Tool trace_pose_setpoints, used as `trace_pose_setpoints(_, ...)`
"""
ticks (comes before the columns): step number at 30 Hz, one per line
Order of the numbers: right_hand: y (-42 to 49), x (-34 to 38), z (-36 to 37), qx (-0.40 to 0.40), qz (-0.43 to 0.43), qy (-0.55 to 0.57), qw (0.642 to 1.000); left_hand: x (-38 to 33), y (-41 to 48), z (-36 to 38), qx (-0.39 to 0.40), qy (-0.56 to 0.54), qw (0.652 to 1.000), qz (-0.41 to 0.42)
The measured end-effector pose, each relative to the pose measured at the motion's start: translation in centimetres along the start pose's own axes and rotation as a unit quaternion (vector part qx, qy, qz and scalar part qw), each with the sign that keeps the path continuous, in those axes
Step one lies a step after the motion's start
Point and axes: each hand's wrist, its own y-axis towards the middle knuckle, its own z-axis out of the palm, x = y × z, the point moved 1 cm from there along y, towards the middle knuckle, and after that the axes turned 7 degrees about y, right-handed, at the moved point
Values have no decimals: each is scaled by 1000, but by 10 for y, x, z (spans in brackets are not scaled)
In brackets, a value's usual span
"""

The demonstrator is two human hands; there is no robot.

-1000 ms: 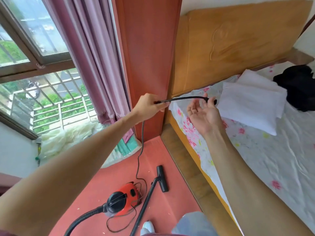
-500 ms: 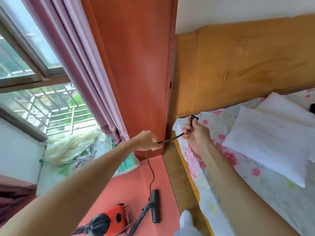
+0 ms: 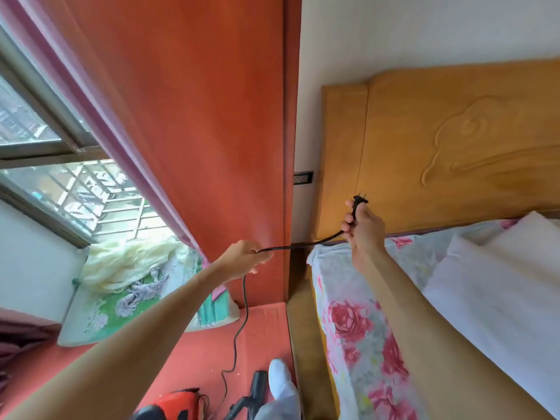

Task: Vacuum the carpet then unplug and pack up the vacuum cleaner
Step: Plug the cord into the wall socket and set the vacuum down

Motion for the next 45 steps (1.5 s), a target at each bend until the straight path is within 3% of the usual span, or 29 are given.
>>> trace_pose_setpoints(8, 103, 6, 21, 19, -14, -214, 977, -31, 97, 30, 97, -105, 989, -38)
trace_pose_setpoints(13, 161, 14, 40, 52, -7, -320, 946, -70, 151, 42, 127, -246, 957, -85)
trace_pose_setpoints(16, 197, 14, 55, 61, 19, -276, 959, -82, 186, 50, 98, -317, 931, -151)
trace_pose_setpoints(21, 235, -13, 87, 140, 127, -112, 975, -75, 226, 86, -3, -285, 914, -288)
trace_pose_setpoints(28, 281, -59, 110, 189, 127, -133, 965, -54, 264, 130, -118, -440, 794, -403)
trace_pose_setpoints(31, 304, -82, 120, 161, 115, -115, 974, -37, 292, 140, -175, -498, 722, -446)
trace_pose_setpoints(34, 331, -103, 126, 135, 108, -162, 972, -22, 319, 152, -194, -528, 688, -458)
trace_pose_setpoints(45, 409, -194, 140, 30, 159, -177, 971, 8, 353, 188, -238, -480, 735, -416)
